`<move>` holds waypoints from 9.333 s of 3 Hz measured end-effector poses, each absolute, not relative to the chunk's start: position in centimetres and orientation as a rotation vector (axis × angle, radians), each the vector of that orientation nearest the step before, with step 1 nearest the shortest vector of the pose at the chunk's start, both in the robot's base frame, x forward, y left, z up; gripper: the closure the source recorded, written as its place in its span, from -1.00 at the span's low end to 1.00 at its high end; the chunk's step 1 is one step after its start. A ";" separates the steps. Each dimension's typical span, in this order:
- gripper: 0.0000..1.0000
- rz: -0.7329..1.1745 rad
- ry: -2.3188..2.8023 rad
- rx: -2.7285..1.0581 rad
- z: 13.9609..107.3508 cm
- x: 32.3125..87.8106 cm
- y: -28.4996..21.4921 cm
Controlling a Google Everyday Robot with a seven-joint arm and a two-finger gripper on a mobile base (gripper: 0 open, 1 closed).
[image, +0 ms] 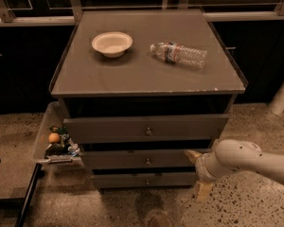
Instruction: Open middle drawer
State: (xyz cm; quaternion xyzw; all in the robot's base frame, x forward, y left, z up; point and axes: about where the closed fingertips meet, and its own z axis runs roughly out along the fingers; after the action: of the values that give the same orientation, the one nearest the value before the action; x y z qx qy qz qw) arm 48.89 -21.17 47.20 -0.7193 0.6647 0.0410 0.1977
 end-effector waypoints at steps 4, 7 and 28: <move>-1.00 0.075 1.637 -1.982 42.4 57.7 -21.2; -1.00 0.165 1.605 -1.941 39.7 61.1 -21.5; 1.00 0.390 1.706 -1.833 40.0 46.5 -23.9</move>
Offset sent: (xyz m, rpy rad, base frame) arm 0.0745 -0.0060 -0.0400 0.0437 -0.1719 0.0846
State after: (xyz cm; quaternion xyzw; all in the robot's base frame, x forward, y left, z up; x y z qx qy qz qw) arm 46.54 -23.88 39.96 -0.6902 0.6423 0.1469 0.2991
